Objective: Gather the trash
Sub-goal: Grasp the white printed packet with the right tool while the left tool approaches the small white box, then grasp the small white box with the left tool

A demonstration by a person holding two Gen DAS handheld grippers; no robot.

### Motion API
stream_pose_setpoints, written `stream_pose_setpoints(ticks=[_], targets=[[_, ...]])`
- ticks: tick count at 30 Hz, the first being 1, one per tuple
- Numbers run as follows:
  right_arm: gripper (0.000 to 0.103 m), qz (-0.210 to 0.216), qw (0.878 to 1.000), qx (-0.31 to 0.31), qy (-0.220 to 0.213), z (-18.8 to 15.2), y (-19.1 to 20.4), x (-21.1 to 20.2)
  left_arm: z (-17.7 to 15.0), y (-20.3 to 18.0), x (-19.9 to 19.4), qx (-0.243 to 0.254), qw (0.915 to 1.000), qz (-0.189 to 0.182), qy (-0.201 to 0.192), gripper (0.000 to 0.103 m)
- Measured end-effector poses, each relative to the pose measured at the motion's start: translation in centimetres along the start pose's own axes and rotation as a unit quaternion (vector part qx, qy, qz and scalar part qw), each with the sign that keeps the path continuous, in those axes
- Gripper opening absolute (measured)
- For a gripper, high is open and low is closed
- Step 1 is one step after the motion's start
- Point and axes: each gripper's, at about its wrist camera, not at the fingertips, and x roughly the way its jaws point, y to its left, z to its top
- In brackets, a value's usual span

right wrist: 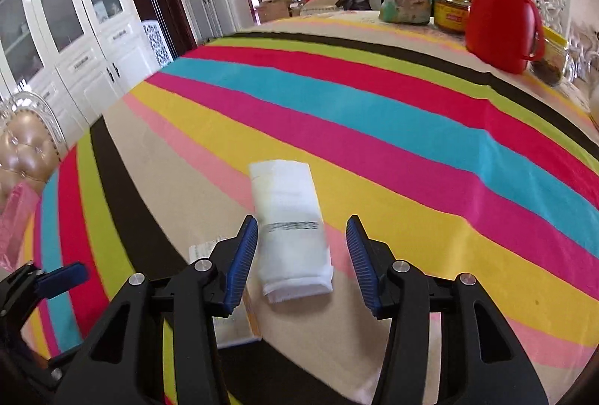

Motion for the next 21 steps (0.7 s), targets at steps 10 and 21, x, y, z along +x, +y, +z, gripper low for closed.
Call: stream_pose_setpoints(ticks=[10,21], targets=[[0.034,0.000,0.999,0.041,-0.036,-4.0,-2.8,-5.3,1.1,-3.3,2.1,0.010,0.9998,0.012,0.008,0.072],[0.034,-0.027,0.995,0.077,-0.057,-9.6,-6.6,-11.6,4.0,-6.5,8.8,0.000,0.9946,0.078,0.068,0.071]])
